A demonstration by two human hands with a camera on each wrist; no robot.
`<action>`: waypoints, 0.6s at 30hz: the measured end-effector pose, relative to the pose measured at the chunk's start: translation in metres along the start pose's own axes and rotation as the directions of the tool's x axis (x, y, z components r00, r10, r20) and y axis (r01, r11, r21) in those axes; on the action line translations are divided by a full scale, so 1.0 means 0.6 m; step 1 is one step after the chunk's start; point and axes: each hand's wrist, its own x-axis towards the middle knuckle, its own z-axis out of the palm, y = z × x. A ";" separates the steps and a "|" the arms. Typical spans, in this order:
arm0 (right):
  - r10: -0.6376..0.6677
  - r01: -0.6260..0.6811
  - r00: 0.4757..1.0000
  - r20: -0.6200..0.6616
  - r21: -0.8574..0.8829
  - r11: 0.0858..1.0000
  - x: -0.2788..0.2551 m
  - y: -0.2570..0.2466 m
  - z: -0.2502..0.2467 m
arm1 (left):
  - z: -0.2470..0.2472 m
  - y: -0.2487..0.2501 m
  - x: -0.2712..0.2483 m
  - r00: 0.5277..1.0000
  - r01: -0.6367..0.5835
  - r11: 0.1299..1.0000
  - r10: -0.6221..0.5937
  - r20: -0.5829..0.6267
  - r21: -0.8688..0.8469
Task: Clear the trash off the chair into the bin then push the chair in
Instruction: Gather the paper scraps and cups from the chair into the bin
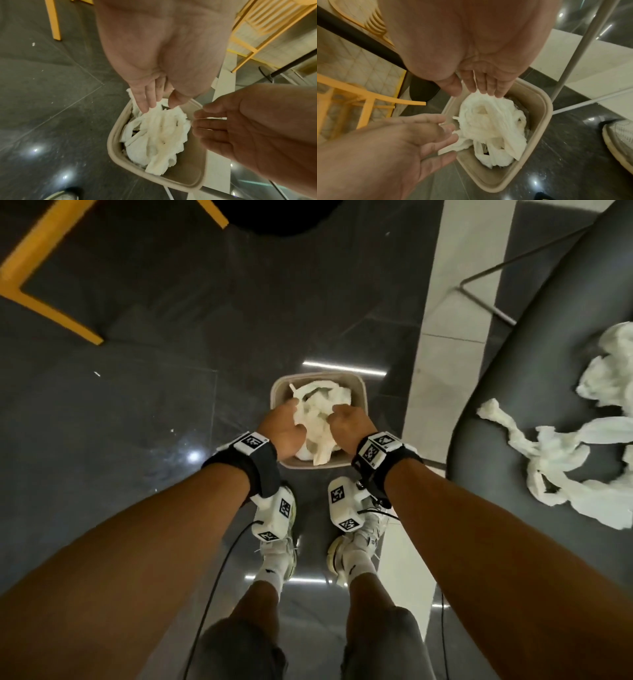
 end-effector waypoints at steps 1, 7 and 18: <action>-0.023 0.024 0.999 0.042 -0.016 1.000 -0.021 -0.011 -0.013 | -0.011 0.028 -0.020 1.000 -0.006 0.999 0.006 -0.003 0.032; -0.079 0.071 0.997 0.009 0.349 0.934 -0.159 -0.016 -0.141 | -0.025 0.194 -0.119 0.955 -0.265 0.932 0.289 -0.068 0.247; 0.148 0.026 0.908 -0.391 0.406 0.913 -0.346 0.265 -0.478 | 0.253 0.514 -0.227 0.619 -0.755 0.289 0.610 0.495 0.588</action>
